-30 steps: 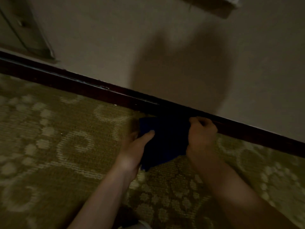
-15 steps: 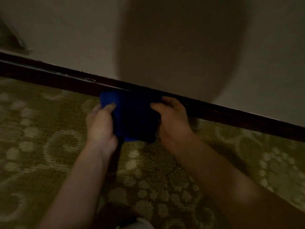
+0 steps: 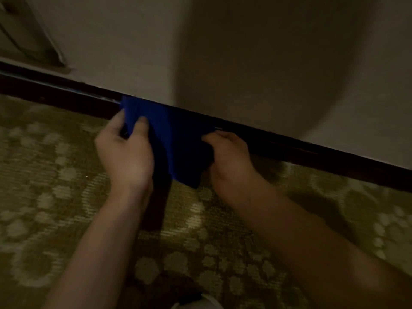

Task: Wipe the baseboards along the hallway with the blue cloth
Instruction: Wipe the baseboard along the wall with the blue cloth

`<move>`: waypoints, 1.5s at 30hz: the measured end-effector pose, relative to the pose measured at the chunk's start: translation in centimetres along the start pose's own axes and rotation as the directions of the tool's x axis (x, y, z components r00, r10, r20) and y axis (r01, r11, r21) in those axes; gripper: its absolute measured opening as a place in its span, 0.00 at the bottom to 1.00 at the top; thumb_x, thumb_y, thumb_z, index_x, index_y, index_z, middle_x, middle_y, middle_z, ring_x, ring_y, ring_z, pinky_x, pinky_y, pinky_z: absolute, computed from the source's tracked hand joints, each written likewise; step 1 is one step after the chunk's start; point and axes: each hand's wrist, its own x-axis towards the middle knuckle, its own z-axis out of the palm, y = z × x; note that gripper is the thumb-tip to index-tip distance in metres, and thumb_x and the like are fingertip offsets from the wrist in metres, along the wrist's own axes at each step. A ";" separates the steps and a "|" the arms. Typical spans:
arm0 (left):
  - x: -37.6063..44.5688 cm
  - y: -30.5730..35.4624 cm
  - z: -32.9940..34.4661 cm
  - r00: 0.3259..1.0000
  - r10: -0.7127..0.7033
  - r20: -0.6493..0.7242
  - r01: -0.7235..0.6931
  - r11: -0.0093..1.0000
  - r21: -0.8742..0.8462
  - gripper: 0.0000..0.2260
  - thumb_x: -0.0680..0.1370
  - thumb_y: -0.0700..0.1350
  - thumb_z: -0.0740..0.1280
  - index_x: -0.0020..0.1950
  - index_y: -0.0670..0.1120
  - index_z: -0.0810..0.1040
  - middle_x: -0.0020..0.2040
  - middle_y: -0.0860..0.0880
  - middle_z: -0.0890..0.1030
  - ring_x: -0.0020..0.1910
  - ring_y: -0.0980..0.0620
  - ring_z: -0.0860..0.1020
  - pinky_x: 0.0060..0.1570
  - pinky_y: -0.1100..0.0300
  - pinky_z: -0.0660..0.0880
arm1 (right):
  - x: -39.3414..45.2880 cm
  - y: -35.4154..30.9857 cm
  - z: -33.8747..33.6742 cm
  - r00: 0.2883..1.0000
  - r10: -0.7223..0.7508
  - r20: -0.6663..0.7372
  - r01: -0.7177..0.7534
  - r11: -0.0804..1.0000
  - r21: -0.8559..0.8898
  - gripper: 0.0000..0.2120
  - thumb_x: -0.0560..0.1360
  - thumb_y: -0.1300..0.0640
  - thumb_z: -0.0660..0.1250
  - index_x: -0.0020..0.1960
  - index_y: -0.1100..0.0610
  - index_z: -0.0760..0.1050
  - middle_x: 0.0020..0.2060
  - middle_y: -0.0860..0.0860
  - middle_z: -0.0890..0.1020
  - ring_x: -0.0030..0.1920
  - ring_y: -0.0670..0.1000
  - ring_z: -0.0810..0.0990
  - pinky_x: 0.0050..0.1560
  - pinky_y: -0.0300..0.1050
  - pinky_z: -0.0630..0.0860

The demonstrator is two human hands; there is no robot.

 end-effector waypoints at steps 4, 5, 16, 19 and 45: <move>-1.3 -1.3 1.8 0.956 0.206 0.209 -0.268 0.904 0.334 0.08 0.78 0.42 0.64 0.51 0.48 0.83 0.46 0.50 0.84 0.45 0.51 0.82 0.49 0.49 0.81 | 0.8 2.4 -2.8 0.989 0.105 -0.102 -0.100 0.994 0.046 0.23 0.72 0.64 0.68 0.67 0.60 0.70 0.55 0.59 0.80 0.51 0.59 0.82 0.50 0.58 0.81; -1.7 -1.7 2.2 0.931 0.237 0.276 -0.332 0.866 0.375 0.09 0.78 0.42 0.65 0.53 0.47 0.84 0.47 0.50 0.84 0.46 0.52 0.82 0.49 0.53 0.81 | 0.7 2.7 -3.5 0.983 0.126 -0.130 -0.120 0.991 0.057 0.26 0.71 0.63 0.69 0.69 0.59 0.69 0.56 0.59 0.80 0.52 0.60 0.82 0.50 0.59 0.81; -2.0 -1.6 3.1 0.946 0.289 0.149 -0.325 0.864 0.385 0.08 0.77 0.39 0.63 0.42 0.41 0.80 0.37 0.43 0.82 0.37 0.45 0.80 0.39 0.43 0.78 | -0.4 1.3 -3.5 0.994 0.073 -0.082 -0.067 0.995 0.067 0.15 0.75 0.64 0.66 0.61 0.60 0.73 0.54 0.58 0.81 0.51 0.57 0.82 0.46 0.50 0.81; -3.3 -2.0 4.5 0.891 0.275 0.362 -0.425 0.787 0.447 0.10 0.77 0.39 0.64 0.52 0.43 0.84 0.48 0.47 0.83 0.47 0.50 0.80 0.50 0.52 0.78 | -0.4 2.4 -4.1 0.976 0.127 -0.175 -0.117 0.991 0.065 0.20 0.76 0.61 0.65 0.67 0.59 0.70 0.57 0.59 0.80 0.53 0.59 0.81 0.53 0.56 0.80; -4.4 -2.8 6.3 0.915 0.403 0.024 -0.355 0.773 0.525 0.10 0.77 0.35 0.63 0.55 0.38 0.82 0.46 0.49 0.73 0.44 0.52 0.74 0.43 0.71 0.61 | -0.3 1.8 -5.0 0.976 0.054 -0.210 -0.051 0.998 0.022 0.13 0.75 0.59 0.66 0.59 0.58 0.77 0.51 0.55 0.82 0.51 0.56 0.82 0.52 0.52 0.80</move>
